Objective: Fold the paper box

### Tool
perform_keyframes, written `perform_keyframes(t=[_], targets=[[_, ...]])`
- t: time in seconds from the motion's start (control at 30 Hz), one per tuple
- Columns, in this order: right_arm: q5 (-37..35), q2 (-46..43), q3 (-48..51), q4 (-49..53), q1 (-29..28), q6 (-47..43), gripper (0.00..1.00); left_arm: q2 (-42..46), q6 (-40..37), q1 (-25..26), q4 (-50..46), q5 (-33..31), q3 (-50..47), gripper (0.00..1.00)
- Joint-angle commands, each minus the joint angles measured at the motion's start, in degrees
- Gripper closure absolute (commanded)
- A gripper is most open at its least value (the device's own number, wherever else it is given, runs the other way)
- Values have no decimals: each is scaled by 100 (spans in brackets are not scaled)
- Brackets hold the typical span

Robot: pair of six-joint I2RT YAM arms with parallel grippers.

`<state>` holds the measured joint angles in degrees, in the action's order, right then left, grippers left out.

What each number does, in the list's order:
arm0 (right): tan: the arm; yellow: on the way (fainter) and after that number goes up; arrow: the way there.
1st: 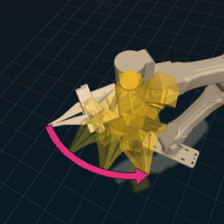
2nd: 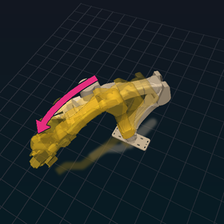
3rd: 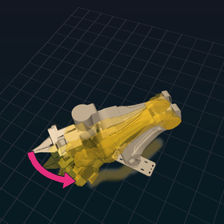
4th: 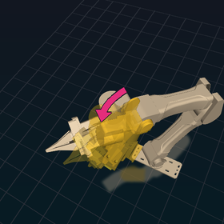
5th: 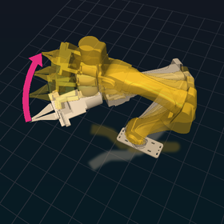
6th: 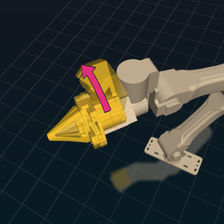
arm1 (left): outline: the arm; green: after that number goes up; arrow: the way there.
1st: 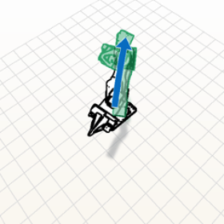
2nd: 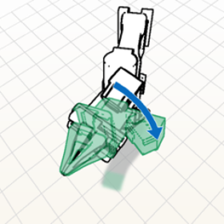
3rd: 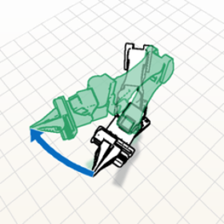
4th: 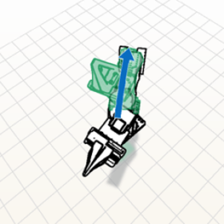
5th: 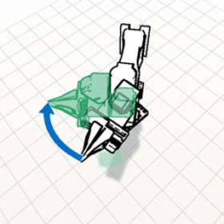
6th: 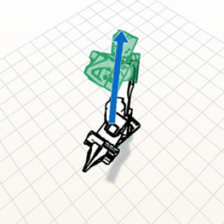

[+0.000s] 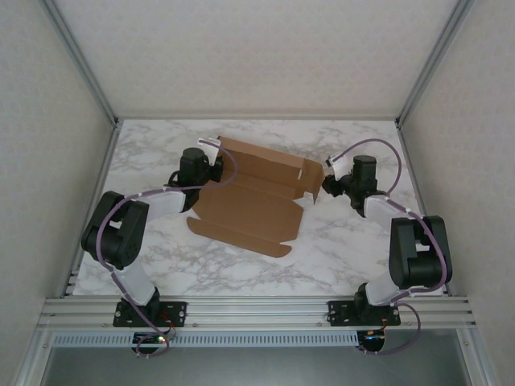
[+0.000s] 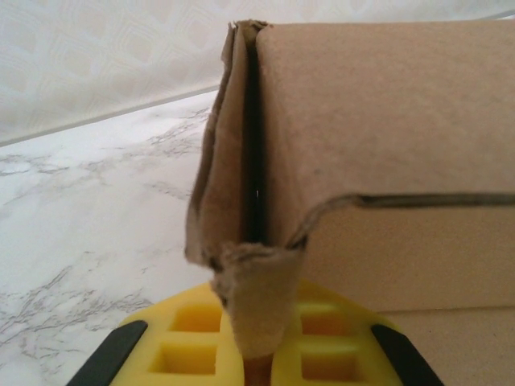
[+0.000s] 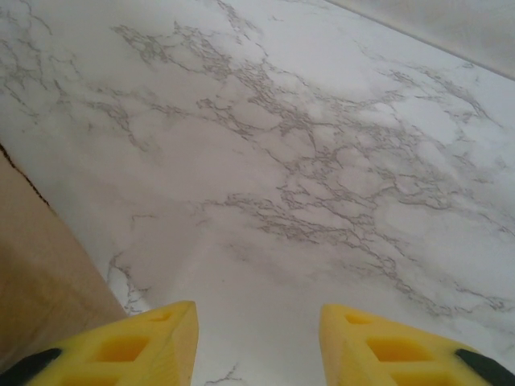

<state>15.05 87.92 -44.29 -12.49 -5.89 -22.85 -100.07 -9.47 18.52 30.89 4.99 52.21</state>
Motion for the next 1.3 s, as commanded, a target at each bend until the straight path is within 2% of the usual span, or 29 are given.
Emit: perform_keyframes(t=[0.0,0.27,0.97,1.03,1.07,1.1,1.17,1.27], targets=[[329,-8,-145,249,-139,-187,56,37,5,-16,155,187,15,100],[462,-308,-10,522,-503,1,56,-271,234,-9,-68,38,333,100],[348,-43,-315,528,-1043,226,47,-320,225,176,-84,115,345,100],[375,-29,-332,528,-1051,272,44,-335,210,198,-91,125,343,100],[419,-17,-344,541,-1068,260,15,-335,202,211,-92,119,343,100],[429,-13,-357,547,-1086,255,10,-337,196,219,-90,116,343,100],[487,-14,-369,564,-1114,246,7,-346,184,237,-101,107,336,100],[529,2,-400,590,-1136,262,9,-346,177,255,-102,89,343,100]])
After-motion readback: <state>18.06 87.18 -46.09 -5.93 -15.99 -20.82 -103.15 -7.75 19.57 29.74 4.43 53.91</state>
